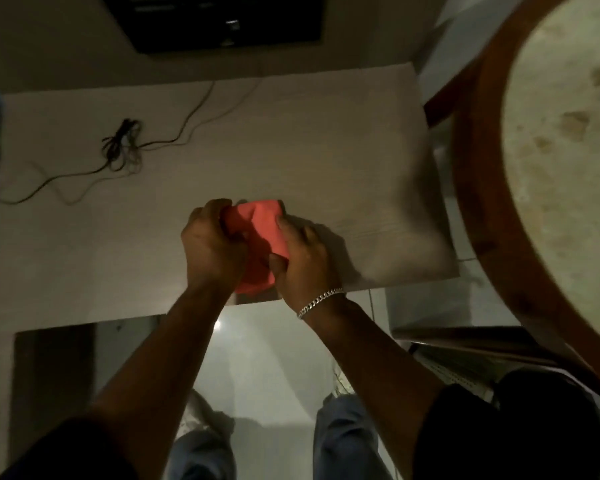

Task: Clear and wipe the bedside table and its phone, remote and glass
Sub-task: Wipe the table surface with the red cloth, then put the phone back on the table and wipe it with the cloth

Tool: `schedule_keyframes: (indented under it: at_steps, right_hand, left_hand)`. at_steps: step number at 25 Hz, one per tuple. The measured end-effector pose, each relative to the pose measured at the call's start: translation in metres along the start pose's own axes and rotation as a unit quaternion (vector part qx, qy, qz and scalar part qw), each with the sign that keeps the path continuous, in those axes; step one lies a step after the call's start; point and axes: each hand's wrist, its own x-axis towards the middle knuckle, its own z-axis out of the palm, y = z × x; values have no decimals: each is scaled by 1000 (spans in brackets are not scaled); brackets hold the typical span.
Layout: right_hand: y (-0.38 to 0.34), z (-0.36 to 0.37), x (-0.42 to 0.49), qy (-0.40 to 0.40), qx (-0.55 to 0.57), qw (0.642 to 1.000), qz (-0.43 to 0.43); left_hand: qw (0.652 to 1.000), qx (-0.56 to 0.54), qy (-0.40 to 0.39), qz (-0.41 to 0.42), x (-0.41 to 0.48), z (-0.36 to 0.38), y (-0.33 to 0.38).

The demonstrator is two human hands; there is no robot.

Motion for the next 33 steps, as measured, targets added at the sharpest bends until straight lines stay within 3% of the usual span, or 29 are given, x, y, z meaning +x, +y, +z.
schedule_keyframes:
  at_steps: [5, 8, 10, 11, 15, 18, 21, 24, 26, 30, 33]
  right_hand:
    - [-60, 74, 18, 11, -3, 1000, -13]
    - [-72, 86, 11, 77, -145, 986, 5]
    - [-97, 97, 3, 104, -257, 957, -87]
    - [-114, 103, -1, 100, -262, 948, -147]
    - [-242, 159, -22, 31, -126, 927, -352]
    - [-350, 208, -49, -27, -22, 880, -474]
    - [-435, 254, -73, -62, 18, 837, -543]
    - [-486, 286, -74, -53, 25, 835, -547]
    - [-512, 309, -66, -66, 11, 853, -518]
    - [-530, 341, -59, -143, -32, 886, -440]
    - [-532, 345, -59, -178, -47, 903, -389]
  left_hand:
    - [997, -73, 1, -22, 18, -66, -79]
    - [990, -131, 13, -54, 7, -110, -121]
    - [983, -149, 59, -85, -5, -152, -152]
    - [979, -161, 82, -98, -12, -171, -164]
    - [952, -178, 226, -105, -48, -276, -213]
    - [920, -183, 329, -110, -80, -359, -240]
    - [888, -179, 407, -113, -104, -429, -268]
    - [852, -143, 489, -122, -106, -473, -290]
    - [823, -114, 530, -168, -93, -489, -313]
    - [819, -195, 409, -353, -60, -483, -357]
    - [824, -186, 384, -373, -54, -474, -368]
